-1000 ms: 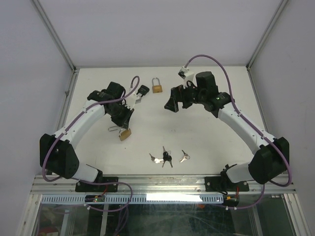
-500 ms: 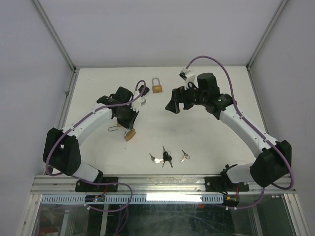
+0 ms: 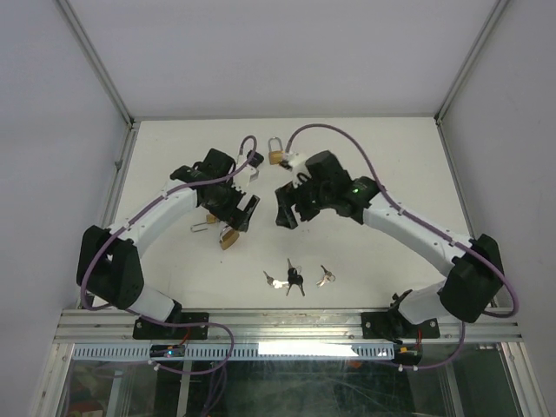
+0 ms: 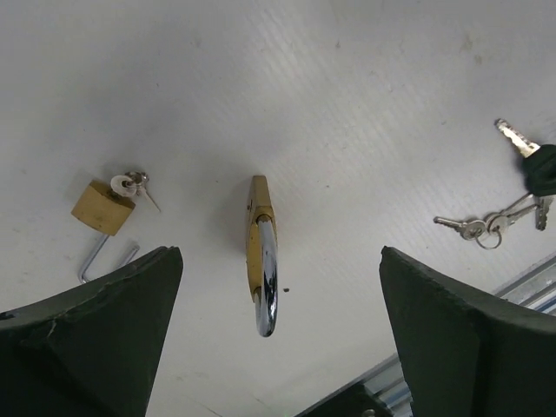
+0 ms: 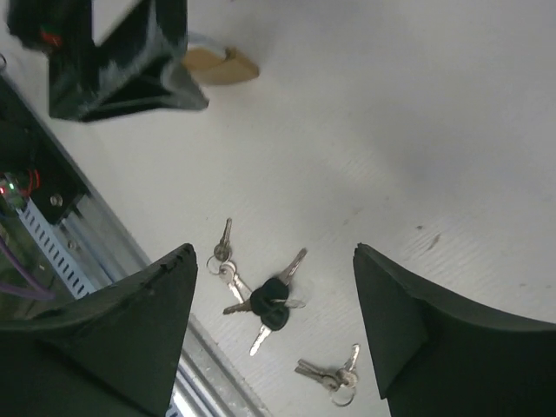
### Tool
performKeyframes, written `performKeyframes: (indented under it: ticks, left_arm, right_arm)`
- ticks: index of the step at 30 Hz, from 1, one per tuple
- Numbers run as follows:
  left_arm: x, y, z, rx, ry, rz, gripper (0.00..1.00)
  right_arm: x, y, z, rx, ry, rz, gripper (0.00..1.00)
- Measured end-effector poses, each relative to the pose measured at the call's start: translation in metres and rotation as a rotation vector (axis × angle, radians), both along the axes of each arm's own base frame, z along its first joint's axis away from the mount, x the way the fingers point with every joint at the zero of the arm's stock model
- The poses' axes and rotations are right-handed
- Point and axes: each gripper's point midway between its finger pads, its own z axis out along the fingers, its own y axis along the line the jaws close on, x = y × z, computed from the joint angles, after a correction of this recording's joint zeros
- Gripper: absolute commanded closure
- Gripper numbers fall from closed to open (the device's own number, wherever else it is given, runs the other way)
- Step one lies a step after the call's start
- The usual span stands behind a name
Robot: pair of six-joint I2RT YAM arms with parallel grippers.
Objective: Unlock with the key
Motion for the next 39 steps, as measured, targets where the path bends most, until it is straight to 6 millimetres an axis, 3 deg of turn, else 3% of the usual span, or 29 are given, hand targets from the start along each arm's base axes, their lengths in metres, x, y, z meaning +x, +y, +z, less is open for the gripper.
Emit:
performKeyframes:
  ticks: [4,9,13,16,22,27,39]
  left_arm:
    - [0.011,-0.009,0.038,-0.089,-0.13,-0.003,0.01]
    - [0.021,-0.003,0.118,-0.244,-0.395,0.078,0.01]
    - [0.023,0.0,0.159,-0.326,-0.524,0.13,0.01]
    - [0.026,0.003,0.164,-0.35,-0.55,0.16,0.01]
    - [0.03,0.013,0.156,-0.342,-0.539,0.201,0.01]
    - [0.03,0.014,0.163,-0.36,-0.557,0.212,0.01]
    - [0.03,0.017,0.169,-0.376,-0.576,0.22,0.01]
  right_arm:
    - [-0.052,0.028,-0.042,-0.14,0.106,0.068,0.35]
    - [-0.115,0.045,-0.088,-0.309,0.201,0.142,0.37]
    - [-0.14,0.046,-0.113,-0.421,0.22,0.184,0.53]
    - [-0.154,0.044,-0.132,-0.508,0.222,0.218,0.63]
    - [-0.159,0.039,-0.16,-0.629,0.202,0.249,0.66]
    - [-0.145,0.05,-0.164,-0.649,0.158,0.247,0.64]
    - [-0.14,0.052,-0.168,-0.679,0.121,0.286,0.78]
